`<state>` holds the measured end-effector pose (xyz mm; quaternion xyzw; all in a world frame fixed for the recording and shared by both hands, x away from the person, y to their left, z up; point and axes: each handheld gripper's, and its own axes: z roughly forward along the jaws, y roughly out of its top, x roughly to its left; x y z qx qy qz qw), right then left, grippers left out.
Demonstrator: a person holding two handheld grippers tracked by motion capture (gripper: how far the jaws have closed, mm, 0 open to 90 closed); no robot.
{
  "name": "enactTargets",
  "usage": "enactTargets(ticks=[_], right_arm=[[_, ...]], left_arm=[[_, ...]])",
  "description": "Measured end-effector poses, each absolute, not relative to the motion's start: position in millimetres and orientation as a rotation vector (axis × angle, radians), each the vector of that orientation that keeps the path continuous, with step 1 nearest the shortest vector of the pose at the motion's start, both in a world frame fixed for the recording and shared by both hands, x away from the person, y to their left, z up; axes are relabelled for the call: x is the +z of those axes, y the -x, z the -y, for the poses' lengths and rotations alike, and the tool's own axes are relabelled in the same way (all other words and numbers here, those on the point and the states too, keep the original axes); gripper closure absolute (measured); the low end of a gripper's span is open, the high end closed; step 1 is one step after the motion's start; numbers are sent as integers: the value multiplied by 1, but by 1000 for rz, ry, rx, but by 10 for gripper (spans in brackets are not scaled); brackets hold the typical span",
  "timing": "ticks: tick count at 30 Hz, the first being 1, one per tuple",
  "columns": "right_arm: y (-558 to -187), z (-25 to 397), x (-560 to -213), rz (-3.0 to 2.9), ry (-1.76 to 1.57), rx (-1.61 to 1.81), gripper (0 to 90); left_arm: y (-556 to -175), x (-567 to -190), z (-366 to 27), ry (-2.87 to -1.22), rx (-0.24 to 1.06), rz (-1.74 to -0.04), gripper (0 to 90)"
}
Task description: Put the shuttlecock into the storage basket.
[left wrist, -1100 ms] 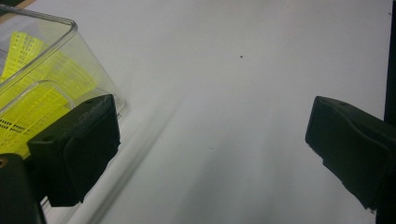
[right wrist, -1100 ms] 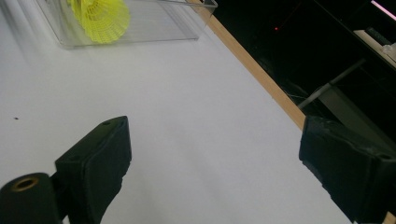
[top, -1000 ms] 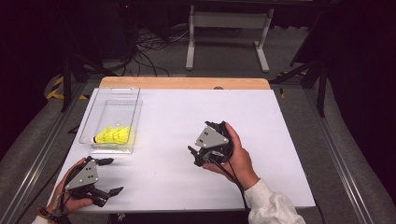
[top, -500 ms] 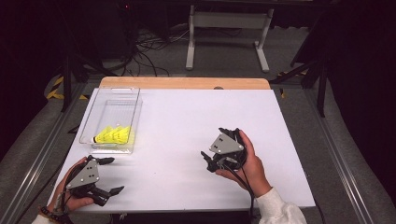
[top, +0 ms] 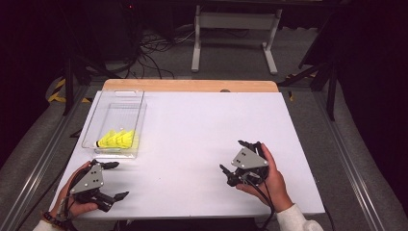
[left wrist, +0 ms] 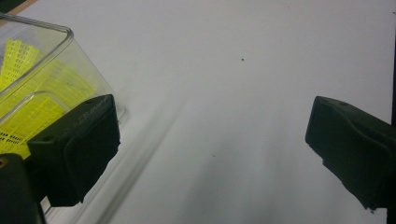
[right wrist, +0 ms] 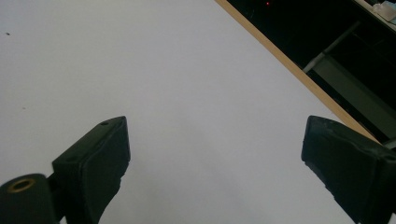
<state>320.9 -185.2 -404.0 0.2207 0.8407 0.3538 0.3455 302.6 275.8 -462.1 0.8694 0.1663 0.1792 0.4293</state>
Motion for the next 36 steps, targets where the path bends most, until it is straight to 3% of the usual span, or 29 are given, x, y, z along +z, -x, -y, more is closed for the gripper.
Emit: enactTargets(ticks=[36], right_arm=[[-300, 249, -446, -2122, -701, 1019, 80]], left_arm=[[-303, -462, -280, -2168, 463, -437, 41]])
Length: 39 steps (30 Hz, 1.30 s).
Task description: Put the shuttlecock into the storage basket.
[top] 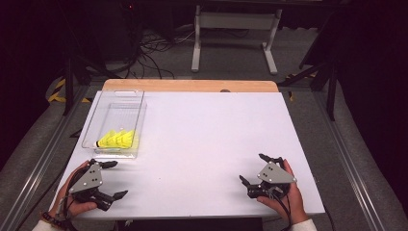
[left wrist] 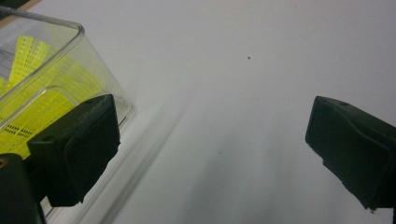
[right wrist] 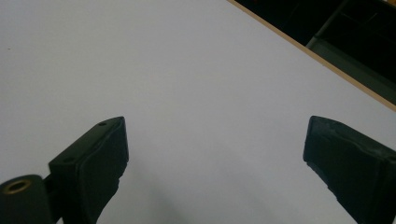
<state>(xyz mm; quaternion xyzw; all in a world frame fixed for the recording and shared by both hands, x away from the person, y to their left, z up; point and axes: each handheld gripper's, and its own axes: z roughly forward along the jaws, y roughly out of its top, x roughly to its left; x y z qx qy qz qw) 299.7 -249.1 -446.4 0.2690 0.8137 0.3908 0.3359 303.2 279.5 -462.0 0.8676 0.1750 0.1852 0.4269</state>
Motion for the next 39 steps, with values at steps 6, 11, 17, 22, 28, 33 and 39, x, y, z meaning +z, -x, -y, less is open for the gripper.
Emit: enactTargets(ticks=[6, 11, 17, 22, 28, 33, 39], right_arm=[[-301, 249, -449, -2124, -707, 1038, 81], [-299, 247, -447, -2110, -726, 1049, 84], [-297, 241, -445, -2099, -725, 1041, 86], [-296, 238, -444, -2096, -710, 1034, 88], [-295, 237, -446, -2110, -692, 1007, 88], [-297, 238, -445, -2099, -698, 1020, 90], [-298, 239, -447, -2105, -700, 1006, 90]], left_arm=[[-304, -459, -278, -2158, 472, -436, 41], [-301, -459, -277, -2158, 470, -416, 41], [-298, -457, -279, -2143, 477, -409, 41], [-296, -457, -277, -2146, 475, -406, 41], [-297, -458, -276, -2154, 476, -408, 41], [-299, -459, -277, -2164, 471, -410, 41], [-300, -460, -276, -2167, 468, -411, 41]])
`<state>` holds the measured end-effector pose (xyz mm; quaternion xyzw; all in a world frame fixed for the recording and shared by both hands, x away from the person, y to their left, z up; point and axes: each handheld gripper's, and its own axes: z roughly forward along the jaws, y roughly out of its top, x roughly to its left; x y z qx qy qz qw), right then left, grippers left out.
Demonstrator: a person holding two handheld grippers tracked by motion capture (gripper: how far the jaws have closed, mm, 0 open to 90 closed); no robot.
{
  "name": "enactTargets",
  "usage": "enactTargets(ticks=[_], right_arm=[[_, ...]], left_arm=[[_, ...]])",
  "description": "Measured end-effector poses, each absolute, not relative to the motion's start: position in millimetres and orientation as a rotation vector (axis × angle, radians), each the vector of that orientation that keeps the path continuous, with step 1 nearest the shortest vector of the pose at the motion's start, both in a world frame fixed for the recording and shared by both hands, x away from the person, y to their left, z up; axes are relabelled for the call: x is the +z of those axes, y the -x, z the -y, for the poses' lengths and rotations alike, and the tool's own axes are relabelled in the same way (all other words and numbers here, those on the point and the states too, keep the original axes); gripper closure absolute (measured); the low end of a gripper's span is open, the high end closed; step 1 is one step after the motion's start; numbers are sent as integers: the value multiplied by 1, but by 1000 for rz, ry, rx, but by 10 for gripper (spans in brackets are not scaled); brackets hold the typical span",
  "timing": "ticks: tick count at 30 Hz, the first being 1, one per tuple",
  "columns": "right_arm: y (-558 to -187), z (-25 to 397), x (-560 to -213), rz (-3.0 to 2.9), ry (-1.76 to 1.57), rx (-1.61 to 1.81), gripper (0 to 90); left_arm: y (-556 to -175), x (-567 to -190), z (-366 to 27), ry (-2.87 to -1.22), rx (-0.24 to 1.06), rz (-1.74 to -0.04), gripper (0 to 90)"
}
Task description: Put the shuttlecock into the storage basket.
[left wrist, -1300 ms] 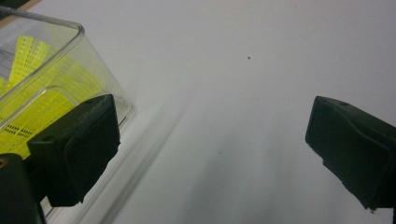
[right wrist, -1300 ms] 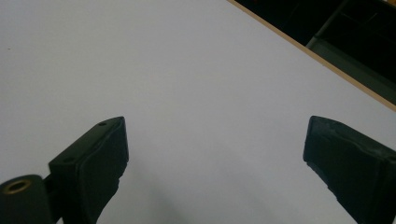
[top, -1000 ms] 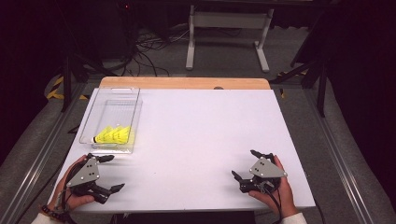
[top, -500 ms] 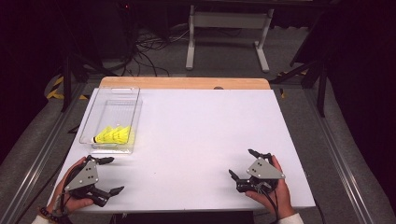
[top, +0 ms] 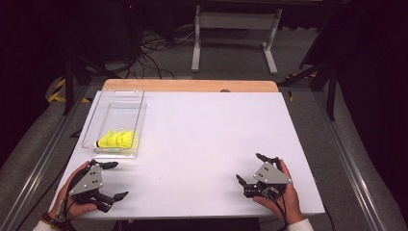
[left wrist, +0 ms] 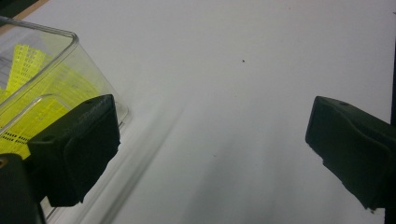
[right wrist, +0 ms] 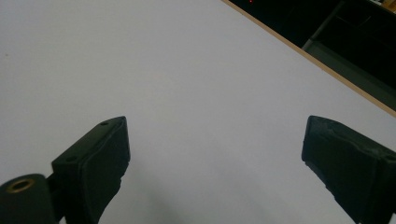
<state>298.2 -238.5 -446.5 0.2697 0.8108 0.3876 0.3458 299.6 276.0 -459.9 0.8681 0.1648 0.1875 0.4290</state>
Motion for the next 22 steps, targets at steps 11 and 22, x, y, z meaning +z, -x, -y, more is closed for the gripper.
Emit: enactTargets(ticks=[11, 22], right_arm=[[-299, 240, -448, -2105, -704, 1006, 90], [-300, 242, -450, -2097, -726, 995, 89]], left_arm=[[-302, -461, -276, -2173, 458, -419, 41], [-305, -462, -274, -2179, 456, -418, 41]])
